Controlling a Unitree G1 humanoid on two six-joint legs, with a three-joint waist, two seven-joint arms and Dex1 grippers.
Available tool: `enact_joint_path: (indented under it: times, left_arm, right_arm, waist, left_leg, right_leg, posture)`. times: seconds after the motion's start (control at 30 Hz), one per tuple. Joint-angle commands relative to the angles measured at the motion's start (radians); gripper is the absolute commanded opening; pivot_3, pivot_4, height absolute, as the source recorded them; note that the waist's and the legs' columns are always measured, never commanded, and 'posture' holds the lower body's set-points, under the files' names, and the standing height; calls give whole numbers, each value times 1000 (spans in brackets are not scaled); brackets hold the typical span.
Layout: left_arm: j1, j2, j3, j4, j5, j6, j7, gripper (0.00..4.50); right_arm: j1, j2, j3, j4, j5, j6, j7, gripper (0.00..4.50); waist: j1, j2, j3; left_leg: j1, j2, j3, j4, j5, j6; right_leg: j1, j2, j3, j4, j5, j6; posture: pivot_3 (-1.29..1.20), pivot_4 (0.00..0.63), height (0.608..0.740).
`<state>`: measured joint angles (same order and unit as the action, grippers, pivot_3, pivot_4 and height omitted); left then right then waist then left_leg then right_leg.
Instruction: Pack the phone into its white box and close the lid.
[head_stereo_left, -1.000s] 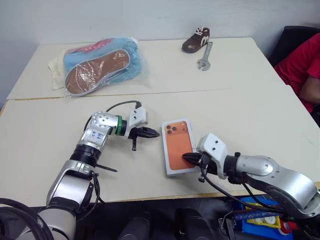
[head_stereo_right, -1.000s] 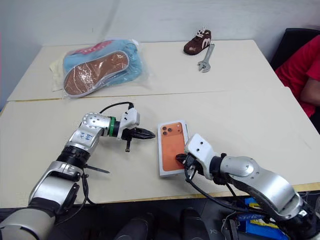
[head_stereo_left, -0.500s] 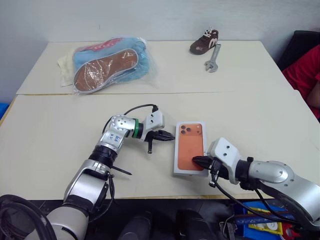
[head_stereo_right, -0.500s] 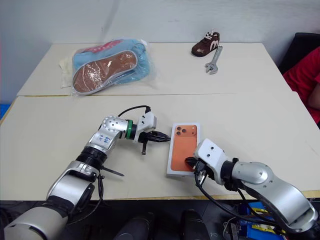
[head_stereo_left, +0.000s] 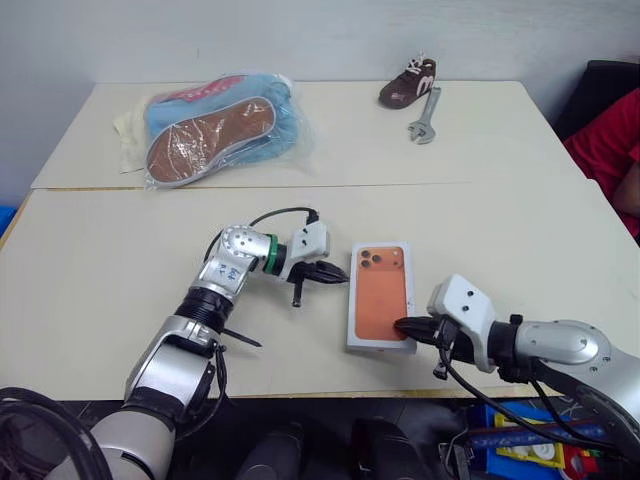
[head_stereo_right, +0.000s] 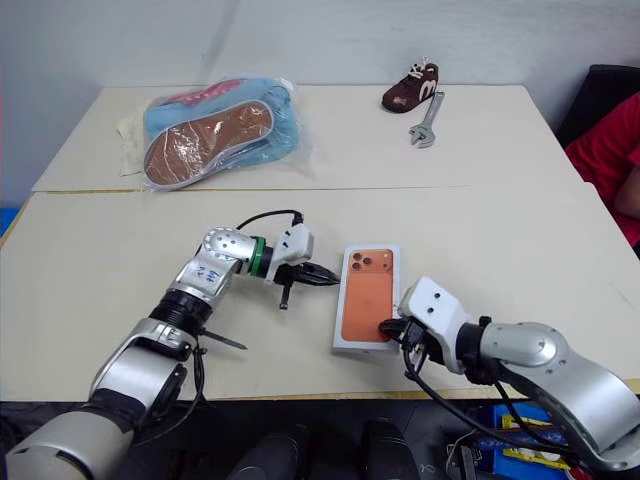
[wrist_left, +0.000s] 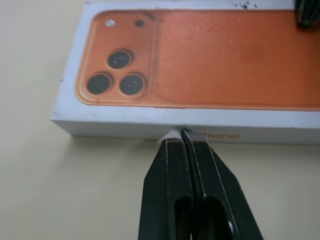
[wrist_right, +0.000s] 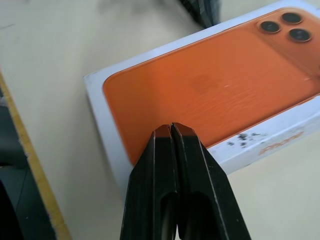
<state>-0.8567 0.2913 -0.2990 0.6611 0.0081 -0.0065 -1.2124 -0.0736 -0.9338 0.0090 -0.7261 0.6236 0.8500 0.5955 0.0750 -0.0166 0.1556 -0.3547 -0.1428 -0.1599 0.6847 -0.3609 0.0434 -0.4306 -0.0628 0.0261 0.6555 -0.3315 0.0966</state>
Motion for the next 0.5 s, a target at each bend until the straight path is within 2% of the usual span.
enact_joint_path:
  times: [0.03, 0.27, 0.5]
  left_arm:
    - [-12, -7, -15, 3, 20, -10, 12, 0]
    - [-27, -62, 37, -38, -63, 33, 2, 0]
    - [-3, -66, 34, -92, -85, 59, -23, 0]
  right_arm:
    - [-34, 3, -15, 17, -24, -8, 9, 18]
    - [-65, 11, 10, 51, -77, -21, 18, 18]
    - [-28, 4, 5, 94, -114, -32, 41, 18]
  waist:
    - [0, 0, 0]
    - [4, -1, 0]
    - [0, -1, 0]
  left_leg:
    - [0, 0, 0, 0, 0, 0]
    - [0, 0, 1, 0, 0, 0]
    - [0, 0, 1, 0, 0, 0]
  right_leg:
    - [0, 0, 0, 0, 0, 0]
    - [-1, 0, 1, 0, 0, 0]
    - [-2, 0, 1, 1, 0, 0]
  posture:
    - [0, 150, 740]
    - [0, 150, 740]
    - [0, 150, 740]
